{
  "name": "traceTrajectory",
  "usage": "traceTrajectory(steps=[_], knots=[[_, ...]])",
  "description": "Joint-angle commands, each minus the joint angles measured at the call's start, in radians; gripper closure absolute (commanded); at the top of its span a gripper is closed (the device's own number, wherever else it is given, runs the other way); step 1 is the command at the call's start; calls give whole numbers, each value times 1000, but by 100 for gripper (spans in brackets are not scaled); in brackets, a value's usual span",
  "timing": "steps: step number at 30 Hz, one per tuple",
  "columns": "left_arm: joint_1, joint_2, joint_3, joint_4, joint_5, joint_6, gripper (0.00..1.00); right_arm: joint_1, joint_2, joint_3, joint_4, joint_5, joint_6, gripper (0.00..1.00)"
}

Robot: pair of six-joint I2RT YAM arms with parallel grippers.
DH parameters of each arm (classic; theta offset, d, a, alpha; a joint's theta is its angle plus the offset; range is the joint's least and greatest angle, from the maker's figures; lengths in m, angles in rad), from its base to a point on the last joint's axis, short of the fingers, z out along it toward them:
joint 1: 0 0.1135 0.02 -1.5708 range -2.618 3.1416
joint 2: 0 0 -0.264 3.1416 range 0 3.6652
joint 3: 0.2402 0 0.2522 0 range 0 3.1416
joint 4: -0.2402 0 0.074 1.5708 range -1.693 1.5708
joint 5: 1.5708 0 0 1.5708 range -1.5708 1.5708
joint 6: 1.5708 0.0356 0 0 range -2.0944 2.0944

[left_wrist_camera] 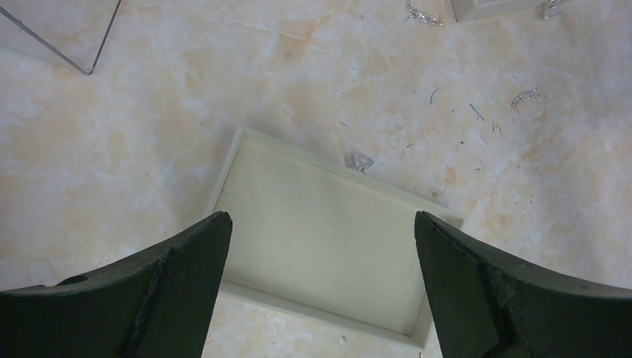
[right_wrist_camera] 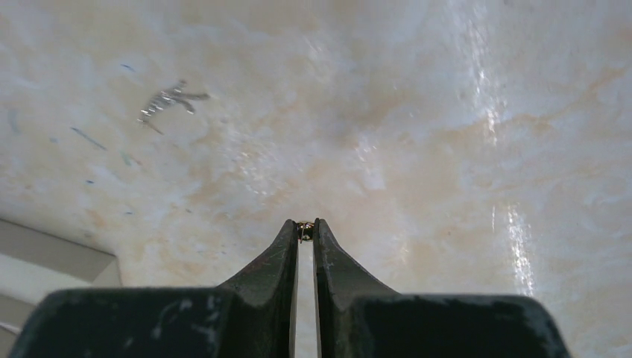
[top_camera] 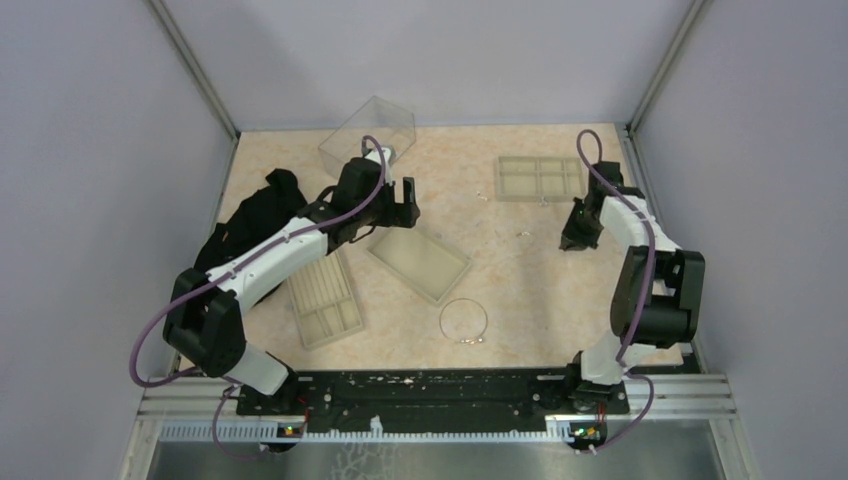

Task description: Organize the mixed jewelry

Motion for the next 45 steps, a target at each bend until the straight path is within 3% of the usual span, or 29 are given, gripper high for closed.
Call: traceTrajectory(steps=[1, 20, 34, 38, 39, 42, 45], knots=[[2, -30, 5, 5, -10, 11, 1, 30, 4, 137, 17, -28, 36, 98], [2, -12, 52, -56, -53, 9, 1, 110, 482, 742, 140, -44, 148, 98], [2, 13, 104, -108, -98, 2, 1, 148, 879, 1259, 23, -20, 189, 96], [3, 26, 125, -138, -112, 1, 1, 154, 919, 1317, 22, -34, 202, 88], [2, 26, 129, -143, -116, 0, 1, 157, 918, 1319, 23, -35, 201, 80], [3, 23, 129, -143, -125, -2, 1, 163, 907, 1319, 22, -30, 187, 69], [2, 20, 128, -140, -126, -7, 1, 163, 882, 1317, 6, -26, 172, 65]])
